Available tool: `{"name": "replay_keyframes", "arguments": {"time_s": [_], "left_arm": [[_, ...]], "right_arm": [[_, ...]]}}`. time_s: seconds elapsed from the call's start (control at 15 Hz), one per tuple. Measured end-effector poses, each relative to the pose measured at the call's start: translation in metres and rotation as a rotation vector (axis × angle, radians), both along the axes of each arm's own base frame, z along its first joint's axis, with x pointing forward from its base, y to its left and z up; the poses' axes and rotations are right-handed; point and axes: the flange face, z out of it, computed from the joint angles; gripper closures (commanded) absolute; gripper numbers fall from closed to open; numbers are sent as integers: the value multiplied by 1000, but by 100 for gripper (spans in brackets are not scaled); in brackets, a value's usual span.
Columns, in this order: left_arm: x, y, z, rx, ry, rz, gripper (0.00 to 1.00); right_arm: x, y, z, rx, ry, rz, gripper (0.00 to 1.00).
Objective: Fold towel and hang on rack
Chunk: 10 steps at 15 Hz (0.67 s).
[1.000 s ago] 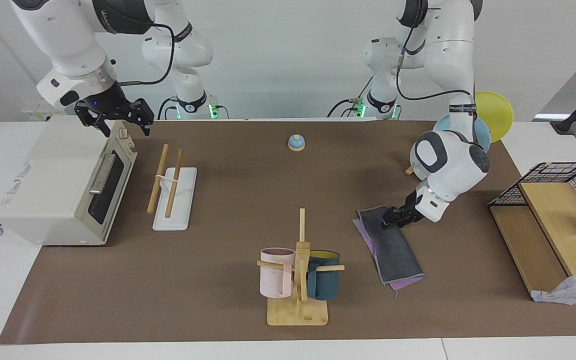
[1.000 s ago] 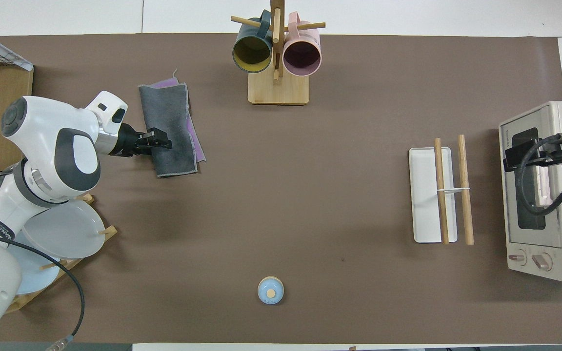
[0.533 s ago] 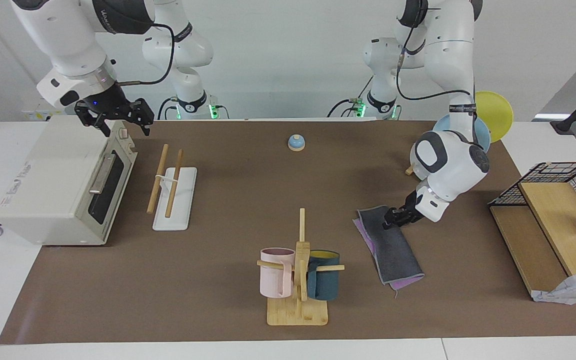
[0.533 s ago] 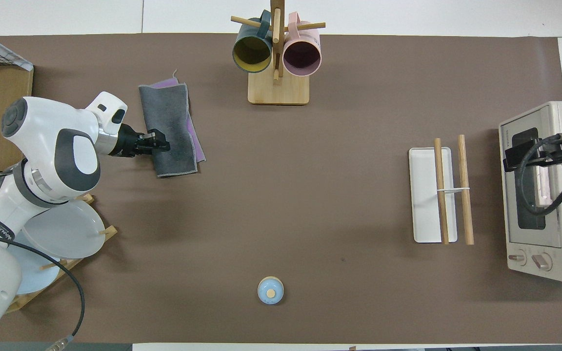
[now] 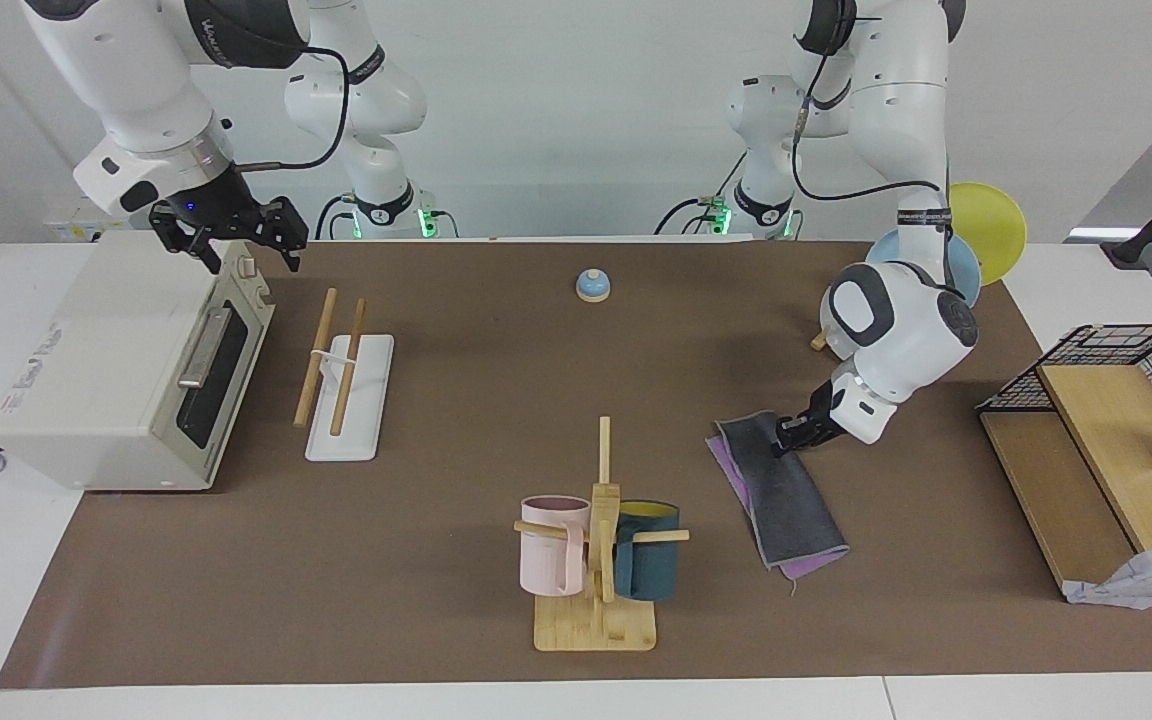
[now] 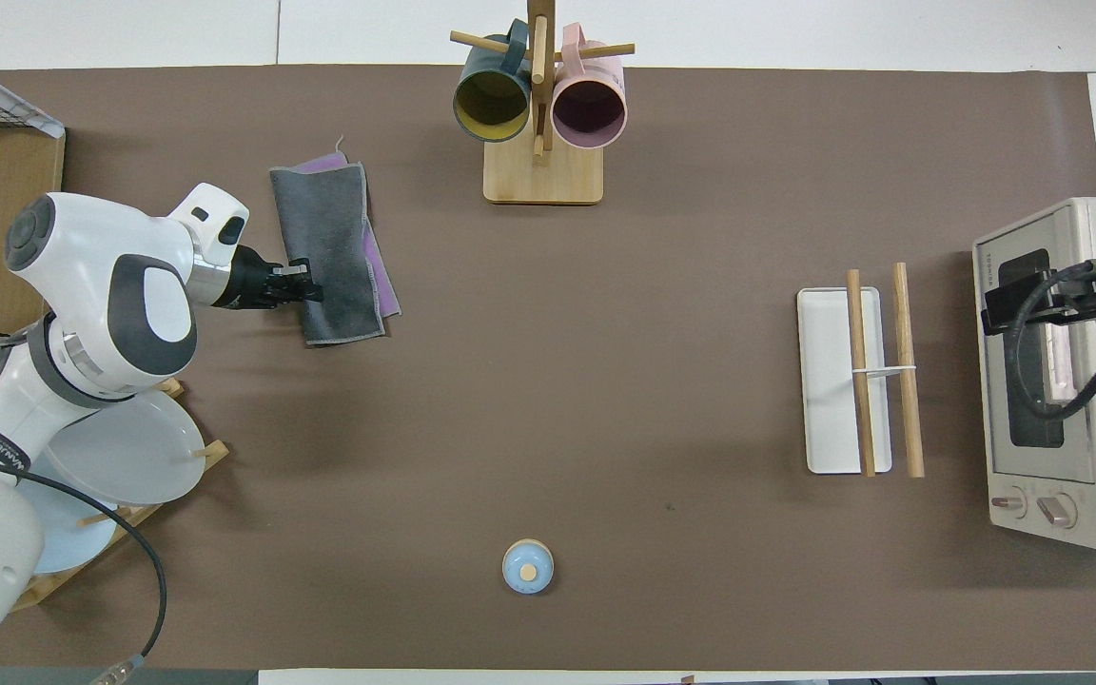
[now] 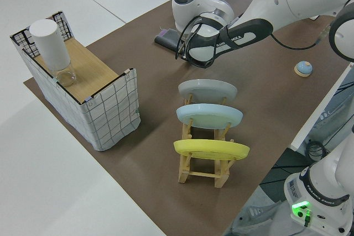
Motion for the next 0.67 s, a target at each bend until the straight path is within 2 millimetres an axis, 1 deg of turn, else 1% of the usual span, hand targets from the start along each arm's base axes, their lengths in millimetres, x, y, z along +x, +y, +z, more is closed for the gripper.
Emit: {"name": "replay_keyframes", "arguments": {"time_s": [0.13,0.27,0.33,0.47,0.67], "left_arm": [[2,1,2,-3,16,34,100],[6,-2,13,-14,54,110,100],[10,-5,25,-17,75,151,100],[15,-11,53,-8,128,228,100],[20,-19,102,-4,206,370,100]], "right_arm": [[0,0,0,0,0,0,0],[0,0,0,0,0,0,0],[0,0,0,0,0,0,0],[0,0,0,0,0,0,0],[0,0,0,0,0,0,0]]}}
